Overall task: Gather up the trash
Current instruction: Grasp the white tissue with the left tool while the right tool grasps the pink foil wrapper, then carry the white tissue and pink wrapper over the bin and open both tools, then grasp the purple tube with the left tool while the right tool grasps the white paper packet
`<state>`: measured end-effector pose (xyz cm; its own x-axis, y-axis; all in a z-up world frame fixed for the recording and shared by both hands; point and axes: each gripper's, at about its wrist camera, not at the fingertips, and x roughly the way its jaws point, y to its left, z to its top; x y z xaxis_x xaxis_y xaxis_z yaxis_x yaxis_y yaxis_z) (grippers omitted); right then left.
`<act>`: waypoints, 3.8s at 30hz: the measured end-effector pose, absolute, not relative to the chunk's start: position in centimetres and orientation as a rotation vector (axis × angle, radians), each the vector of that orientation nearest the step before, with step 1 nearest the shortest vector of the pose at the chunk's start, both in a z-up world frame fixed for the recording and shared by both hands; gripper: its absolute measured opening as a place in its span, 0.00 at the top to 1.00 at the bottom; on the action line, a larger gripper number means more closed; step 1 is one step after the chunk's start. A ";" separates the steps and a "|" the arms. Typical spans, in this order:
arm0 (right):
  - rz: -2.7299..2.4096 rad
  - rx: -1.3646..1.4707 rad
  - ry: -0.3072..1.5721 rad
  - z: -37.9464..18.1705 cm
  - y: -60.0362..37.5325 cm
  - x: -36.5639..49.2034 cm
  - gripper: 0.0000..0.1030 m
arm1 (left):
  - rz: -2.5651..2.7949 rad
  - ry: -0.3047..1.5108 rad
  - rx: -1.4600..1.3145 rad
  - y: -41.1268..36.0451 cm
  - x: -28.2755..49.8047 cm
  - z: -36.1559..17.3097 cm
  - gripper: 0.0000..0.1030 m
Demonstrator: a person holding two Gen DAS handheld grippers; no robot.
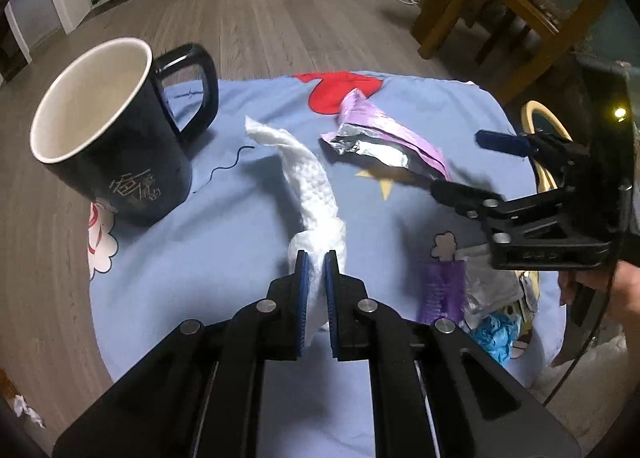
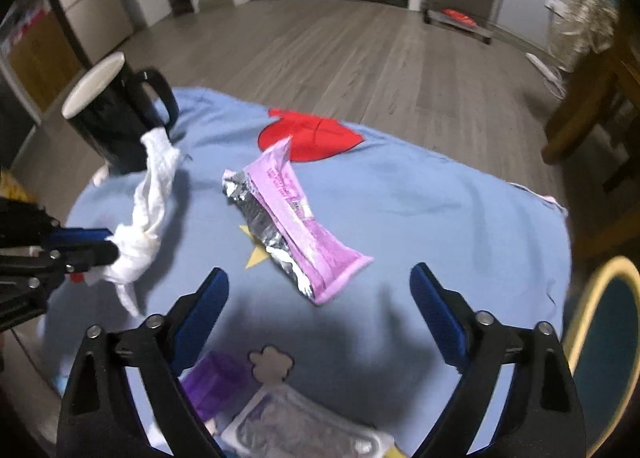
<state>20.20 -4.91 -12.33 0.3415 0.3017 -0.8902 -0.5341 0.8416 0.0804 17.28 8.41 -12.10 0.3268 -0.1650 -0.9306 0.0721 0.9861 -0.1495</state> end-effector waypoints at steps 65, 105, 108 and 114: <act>0.048 0.484 1.030 -5.0 -35.2 14.2 0.83 | -0.565 0.966 0.240 -17.7 13.3 -4.3 0.92; -0.108 0.575 0.955 -4.8 -39.4 13.9 0.09 | -0.559 0.853 0.248 -18.1 16.2 -3.2 0.25; -0.076 0.531 0.933 -3.4 -37.6 13.6 0.08 | -0.529 0.834 0.260 -15.7 14.8 -2.1 0.23; -0.019 0.439 0.878 -0.7 -33.8 12.1 0.07 | -0.464 0.812 0.234 -10.2 11.9 0.0 0.22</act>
